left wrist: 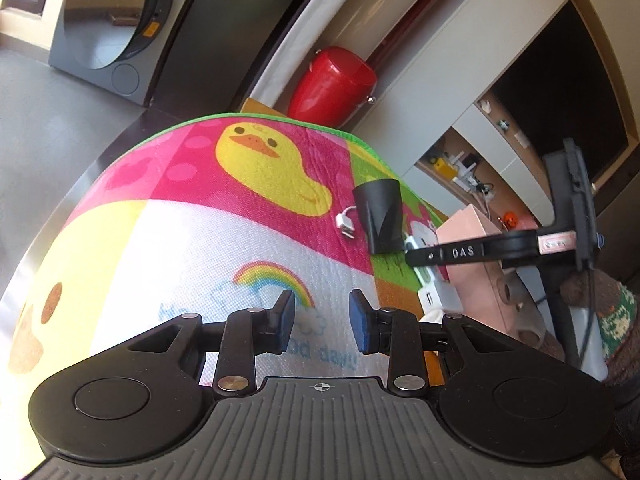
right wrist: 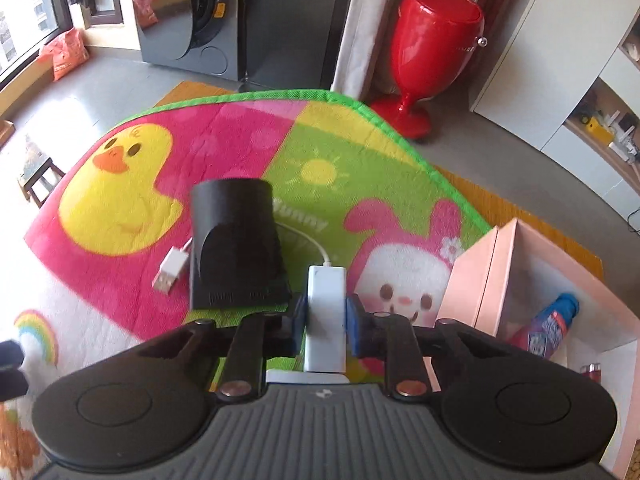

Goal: Organize rigid objects

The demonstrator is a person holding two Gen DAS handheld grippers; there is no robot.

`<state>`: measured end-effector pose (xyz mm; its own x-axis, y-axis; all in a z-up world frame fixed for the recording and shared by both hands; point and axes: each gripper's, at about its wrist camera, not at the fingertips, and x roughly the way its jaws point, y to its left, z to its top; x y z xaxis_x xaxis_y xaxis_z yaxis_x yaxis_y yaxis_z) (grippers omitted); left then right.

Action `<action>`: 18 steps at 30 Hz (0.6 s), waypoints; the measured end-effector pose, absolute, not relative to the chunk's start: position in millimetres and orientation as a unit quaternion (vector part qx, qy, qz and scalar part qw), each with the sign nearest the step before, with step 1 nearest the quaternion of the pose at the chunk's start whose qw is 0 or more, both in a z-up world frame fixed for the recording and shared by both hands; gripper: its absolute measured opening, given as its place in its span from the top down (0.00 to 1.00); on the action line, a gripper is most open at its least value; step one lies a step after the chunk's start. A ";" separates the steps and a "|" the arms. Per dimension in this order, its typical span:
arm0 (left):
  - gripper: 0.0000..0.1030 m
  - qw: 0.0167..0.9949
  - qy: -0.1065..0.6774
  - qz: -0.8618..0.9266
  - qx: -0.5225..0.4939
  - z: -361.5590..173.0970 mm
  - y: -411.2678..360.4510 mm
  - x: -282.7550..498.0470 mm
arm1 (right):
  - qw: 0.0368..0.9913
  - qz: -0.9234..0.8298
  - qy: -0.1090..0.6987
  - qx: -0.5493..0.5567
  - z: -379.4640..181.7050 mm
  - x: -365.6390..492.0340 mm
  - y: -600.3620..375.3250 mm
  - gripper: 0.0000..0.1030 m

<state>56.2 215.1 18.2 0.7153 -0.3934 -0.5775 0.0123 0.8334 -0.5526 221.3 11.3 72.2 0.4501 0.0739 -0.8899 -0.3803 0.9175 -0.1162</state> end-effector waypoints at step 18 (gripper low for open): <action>0.68 0.898 0.365 -0.147 -0.196 34.4 127.4 94.7 | 0.849 0.250 0.436 -0.164 86.8 17.0 -51.6 0.57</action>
<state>94.7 127.4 34.4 0.6911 -0.4065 -0.5976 0.1210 0.8802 -0.4589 17.0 -51.6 86.8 0.4946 0.2809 -0.8225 -0.5671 0.8214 -0.0605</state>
